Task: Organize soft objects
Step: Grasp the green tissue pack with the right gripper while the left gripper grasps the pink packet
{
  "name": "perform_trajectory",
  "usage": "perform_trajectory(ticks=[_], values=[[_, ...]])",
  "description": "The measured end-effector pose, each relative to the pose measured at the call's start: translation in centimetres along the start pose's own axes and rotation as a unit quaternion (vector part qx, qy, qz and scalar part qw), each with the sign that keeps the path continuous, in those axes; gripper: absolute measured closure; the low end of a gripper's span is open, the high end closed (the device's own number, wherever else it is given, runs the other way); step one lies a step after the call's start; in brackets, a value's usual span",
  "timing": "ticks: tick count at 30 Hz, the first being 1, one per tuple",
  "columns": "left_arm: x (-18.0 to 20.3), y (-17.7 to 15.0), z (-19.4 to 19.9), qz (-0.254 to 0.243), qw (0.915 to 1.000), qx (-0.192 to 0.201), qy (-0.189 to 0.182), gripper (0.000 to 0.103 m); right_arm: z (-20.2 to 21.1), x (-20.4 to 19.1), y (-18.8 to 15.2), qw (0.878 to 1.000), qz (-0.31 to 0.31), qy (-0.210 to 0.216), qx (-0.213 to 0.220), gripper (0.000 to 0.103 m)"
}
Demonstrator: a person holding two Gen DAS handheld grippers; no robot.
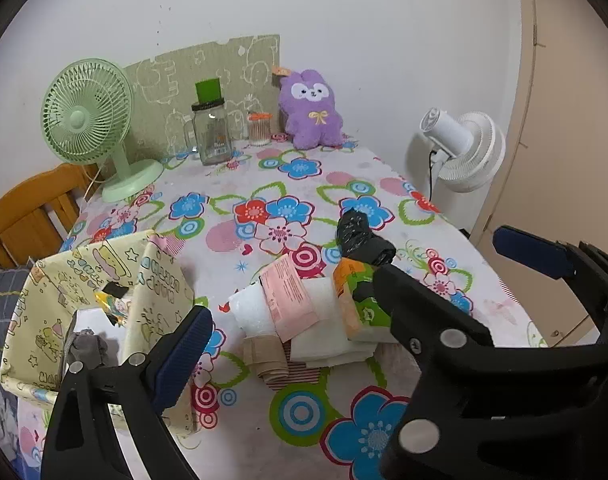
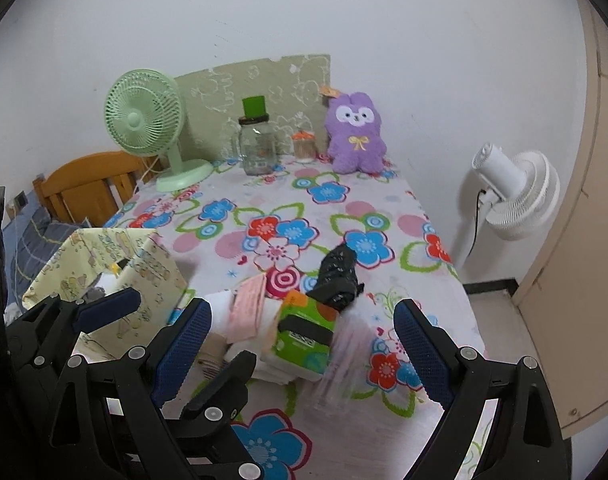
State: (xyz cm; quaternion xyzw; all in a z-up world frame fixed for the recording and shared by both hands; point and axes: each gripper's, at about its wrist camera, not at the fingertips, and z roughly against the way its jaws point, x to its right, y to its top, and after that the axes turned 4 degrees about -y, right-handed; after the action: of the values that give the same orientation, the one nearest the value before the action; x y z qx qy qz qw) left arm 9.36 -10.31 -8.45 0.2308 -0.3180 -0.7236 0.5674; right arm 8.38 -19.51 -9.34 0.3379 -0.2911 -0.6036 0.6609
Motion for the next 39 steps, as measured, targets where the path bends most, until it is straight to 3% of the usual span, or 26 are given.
perform_trajectory(ticks=[11, 21, 30, 34, 39], values=[[0.0, -0.3, -3.5, 0.007, 0.9991, -0.041, -0.003, 0.011, -3.7, 1.9, -1.1, 0.999, -0.030, -0.005, -0.042, 0.010], [-1.2, -0.5, -5.5, 0.015, 0.9974, -0.067, 0.023, 0.012, -6.8, 1.5, -1.4, 0.996, -0.038, 0.013, -0.081, 0.012], [-1.9, -0.7, -6.8, 0.020, 0.9957, -0.085, 0.032, 0.013, -9.5, 1.2, -1.7, 0.991, -0.057, 0.030, -0.120, 0.020], [-1.7, -0.7, -7.3, 0.015, 0.9952, -0.092, 0.030, 0.013, -10.1, 1.1, -2.0, 0.989, -0.062, 0.035, -0.131, 0.029], [-1.4, -0.7, -7.4, 0.007, 0.9953, -0.093, 0.025, 0.012, -10.3, 0.7, -2.0, 0.989, -0.058, 0.038, -0.131, 0.054]])
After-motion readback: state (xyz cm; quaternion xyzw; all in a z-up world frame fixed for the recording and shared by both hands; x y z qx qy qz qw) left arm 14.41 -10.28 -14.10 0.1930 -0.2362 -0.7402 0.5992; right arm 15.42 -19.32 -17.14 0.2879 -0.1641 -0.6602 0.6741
